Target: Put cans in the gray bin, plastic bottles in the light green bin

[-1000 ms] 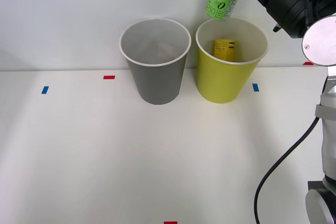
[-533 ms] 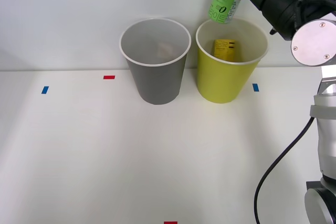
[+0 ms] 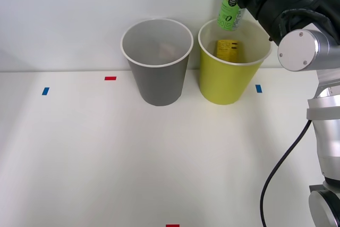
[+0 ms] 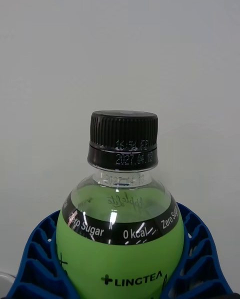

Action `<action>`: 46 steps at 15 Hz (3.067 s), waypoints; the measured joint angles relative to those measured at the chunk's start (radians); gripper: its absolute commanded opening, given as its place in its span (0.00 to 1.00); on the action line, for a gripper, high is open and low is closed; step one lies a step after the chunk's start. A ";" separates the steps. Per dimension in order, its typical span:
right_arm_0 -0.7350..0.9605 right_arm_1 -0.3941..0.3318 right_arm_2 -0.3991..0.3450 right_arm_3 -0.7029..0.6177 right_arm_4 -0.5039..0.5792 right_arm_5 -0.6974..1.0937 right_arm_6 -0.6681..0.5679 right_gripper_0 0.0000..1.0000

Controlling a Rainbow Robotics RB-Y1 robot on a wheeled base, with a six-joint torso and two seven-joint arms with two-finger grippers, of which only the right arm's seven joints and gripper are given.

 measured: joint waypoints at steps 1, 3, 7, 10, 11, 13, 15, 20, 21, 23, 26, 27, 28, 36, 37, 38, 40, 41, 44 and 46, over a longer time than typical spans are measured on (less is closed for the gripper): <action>0.000 0.000 0.004 0.002 -0.017 0.000 -0.001 0.00; 0.000 0.000 0.014 0.003 -0.023 0.000 -0.001 0.10; 0.000 -0.001 0.020 0.003 -0.026 -0.010 0.006 0.90; 0.002 -0.003 0.021 -0.001 -0.032 -0.026 0.012 0.92; 0.009 -0.008 0.021 -0.012 -0.042 -0.027 0.015 0.92; 0.053 -0.022 0.023 -0.074 -0.060 -0.027 0.019 0.92; 0.112 -0.040 0.032 -0.140 -0.083 -0.027 0.020 0.92; 0.353 -0.101 0.046 -0.332 -0.090 -0.028 0.023 0.92; 0.411 -0.117 0.046 -0.374 -0.090 -0.034 0.021 0.92; 0.537 -0.157 0.045 -0.468 -0.090 -0.064 0.017 0.92; 0.714 -0.210 0.042 -0.571 -0.090 -0.129 0.010 0.92; 0.773 -0.223 0.041 -0.594 -0.090 -0.153 0.009 0.92; 0.827 -0.233 0.041 -0.617 -0.090 -0.176 0.009 0.92; 1.221 -0.237 0.039 -0.675 -0.090 -0.322 0.024 0.92; 1.252 -0.226 0.039 -0.676 -0.090 -0.326 0.026 0.92; 1.277 -0.207 0.039 -0.676 -0.089 -0.327 0.029 0.92; 1.321 -0.138 0.040 -0.677 -0.084 -0.327 0.043 0.92; 1.345 -0.105 0.044 -0.677 -0.078 -0.327 0.055 0.92; 1.387 -0.047 0.071 -0.677 -0.056 -0.327 0.090 0.92; 1.393 -0.035 0.083 -0.677 -0.040 -0.327 0.111 0.92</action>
